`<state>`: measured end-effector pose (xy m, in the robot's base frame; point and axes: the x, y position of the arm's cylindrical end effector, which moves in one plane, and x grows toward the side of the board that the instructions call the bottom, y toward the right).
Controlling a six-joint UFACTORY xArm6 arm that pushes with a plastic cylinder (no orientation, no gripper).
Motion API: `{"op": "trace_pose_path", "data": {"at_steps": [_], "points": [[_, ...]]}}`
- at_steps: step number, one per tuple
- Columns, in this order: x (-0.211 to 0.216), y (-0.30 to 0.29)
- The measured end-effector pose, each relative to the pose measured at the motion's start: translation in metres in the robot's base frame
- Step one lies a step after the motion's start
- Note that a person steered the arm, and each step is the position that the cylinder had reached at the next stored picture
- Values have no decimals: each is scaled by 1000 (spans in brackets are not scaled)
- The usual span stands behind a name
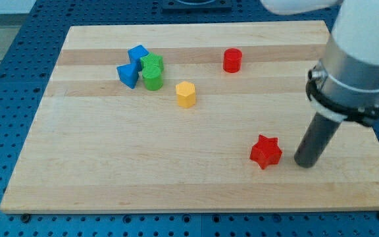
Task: Push the red star to the bottom right of the yellow hexagon
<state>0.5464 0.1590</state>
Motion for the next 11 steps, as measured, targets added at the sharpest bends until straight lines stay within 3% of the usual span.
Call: {"op": "trace_pose_path", "data": {"at_steps": [2, 3, 4, 6, 7, 11], "points": [[45, -59], [-1, -93], [-24, -93], [28, -65], [9, -37], [-80, -81]]}}
